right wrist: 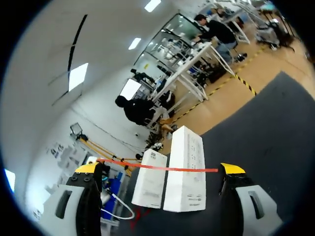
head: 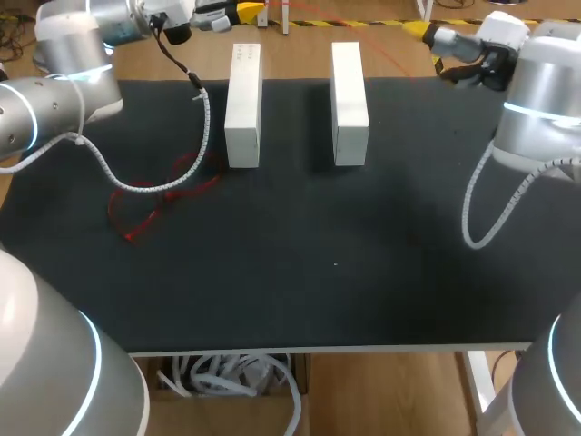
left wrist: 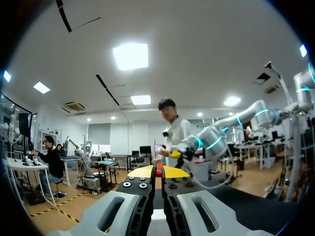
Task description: Grab the tape and strap the tape.
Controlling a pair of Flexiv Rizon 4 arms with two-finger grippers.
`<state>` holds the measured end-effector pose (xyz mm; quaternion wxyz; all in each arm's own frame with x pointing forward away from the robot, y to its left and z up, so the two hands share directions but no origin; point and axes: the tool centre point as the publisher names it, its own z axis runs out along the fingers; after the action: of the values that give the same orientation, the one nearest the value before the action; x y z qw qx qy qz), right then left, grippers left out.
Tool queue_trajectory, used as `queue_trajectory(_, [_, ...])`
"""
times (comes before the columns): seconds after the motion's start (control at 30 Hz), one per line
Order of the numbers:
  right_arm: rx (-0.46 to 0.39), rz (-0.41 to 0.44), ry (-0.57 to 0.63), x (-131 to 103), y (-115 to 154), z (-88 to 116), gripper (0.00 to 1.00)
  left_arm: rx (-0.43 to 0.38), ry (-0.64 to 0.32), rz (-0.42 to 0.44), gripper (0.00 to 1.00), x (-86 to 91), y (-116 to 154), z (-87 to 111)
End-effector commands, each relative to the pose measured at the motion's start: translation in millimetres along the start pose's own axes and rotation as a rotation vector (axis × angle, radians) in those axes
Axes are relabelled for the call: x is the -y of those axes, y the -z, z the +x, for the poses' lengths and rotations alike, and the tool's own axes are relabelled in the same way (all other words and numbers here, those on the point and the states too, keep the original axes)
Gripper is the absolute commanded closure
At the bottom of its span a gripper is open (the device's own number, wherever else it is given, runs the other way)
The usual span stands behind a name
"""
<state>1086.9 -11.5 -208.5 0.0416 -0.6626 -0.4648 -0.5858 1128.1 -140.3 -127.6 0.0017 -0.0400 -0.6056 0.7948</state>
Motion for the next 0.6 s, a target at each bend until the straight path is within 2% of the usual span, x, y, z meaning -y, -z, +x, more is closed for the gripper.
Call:
queue_trajectory(0.03, [-0.022,-0.071,-0.603,17.4,-7.7,23.0,0.0,0.004,-0.003,0.001,1.0,-0.6,-0.6,1.5])
queue_trajectory(0.13, [-0.058,-0.069,-0.799,26.6,-14.9,36.5,0.0,0.004,-0.003,0.001,1.0,-0.6,-0.6,1.5])
queue_trajectory(0.2, [-0.059,-0.107,-0.871,30.4,-20.1,39.5,0.0,0.004,-0.003,0.001,1.0,-0.6,-0.6,1.5])
queue_trajectory(0.3, [-0.075,-0.16,-0.929,32.5,-26.7,40.8,0.0,0.004,-0.003,0.001,1.0,-0.6,-0.6,1.5])
queue_trajectory(0.4, [-0.068,-0.229,-0.989,33.4,-32.7,33.4,0.0,0.004,-0.003,0.001,1.0,-0.6,-0.6,1.5])
queue_trajectory(0.53, [-0.071,-0.259,-1.075,35.2,-37.3,24.4,0.0,0.004,-0.003,0.001,1.0,-0.6,-0.6,1.5])
queue_trajectory(0.6, [-0.116,-0.281,-1.073,34.5,-36.0,23.6,0.0,0.004,-0.003,0.001,1.0,-0.6,-0.6,1.5])
